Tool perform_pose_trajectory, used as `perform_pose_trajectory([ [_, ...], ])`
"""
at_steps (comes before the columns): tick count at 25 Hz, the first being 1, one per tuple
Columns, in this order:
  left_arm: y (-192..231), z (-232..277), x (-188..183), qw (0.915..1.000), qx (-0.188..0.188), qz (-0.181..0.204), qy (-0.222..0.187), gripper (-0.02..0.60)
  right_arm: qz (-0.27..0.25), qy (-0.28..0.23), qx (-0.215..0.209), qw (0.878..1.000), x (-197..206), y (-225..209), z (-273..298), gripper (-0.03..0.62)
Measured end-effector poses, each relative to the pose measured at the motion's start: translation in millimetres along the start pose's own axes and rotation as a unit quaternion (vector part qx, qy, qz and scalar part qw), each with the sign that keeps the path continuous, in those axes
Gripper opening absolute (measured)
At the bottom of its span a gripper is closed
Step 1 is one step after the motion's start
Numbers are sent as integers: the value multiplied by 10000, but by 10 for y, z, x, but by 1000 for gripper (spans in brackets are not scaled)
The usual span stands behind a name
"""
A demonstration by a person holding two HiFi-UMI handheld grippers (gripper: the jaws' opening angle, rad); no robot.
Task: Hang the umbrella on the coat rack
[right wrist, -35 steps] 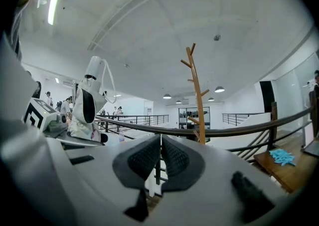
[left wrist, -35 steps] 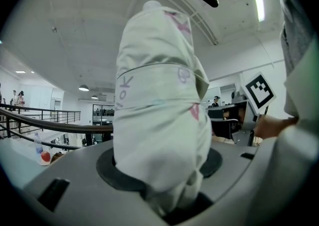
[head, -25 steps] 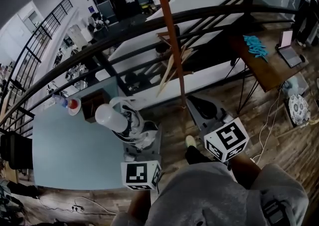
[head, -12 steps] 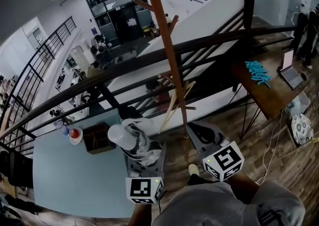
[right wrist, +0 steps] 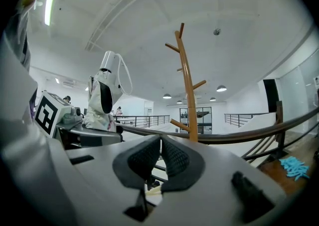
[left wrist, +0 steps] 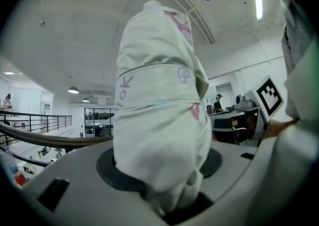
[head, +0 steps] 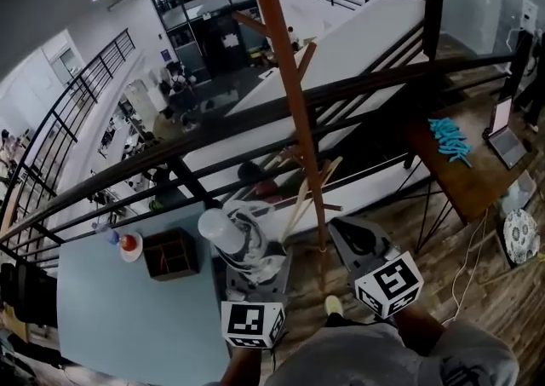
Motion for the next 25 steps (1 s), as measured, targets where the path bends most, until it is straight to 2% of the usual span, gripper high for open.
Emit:
perform_pose_trajectory([
  [13,262,559,-335,9997,67,108,-226,244,55,-101,-124,9999,-66,-382,434,25],
  [18,434,751,-852,9972,260,275,-641,244,70,-172,-183,9997,-123,-510,587,25],
  [25,680,998,-1559,9906,673,230,-1169,244,111,-227,-322,9992,-137,-665,782,25],
])
Point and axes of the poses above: the fingertips, and each gripper's own axes: z forward along the fingers, y to its left, x out of its underside, the point moved 6 cm from there along -z, backward along the fingers, and after that the axes turned 5 degrees about -y, right-handed, at the moved point
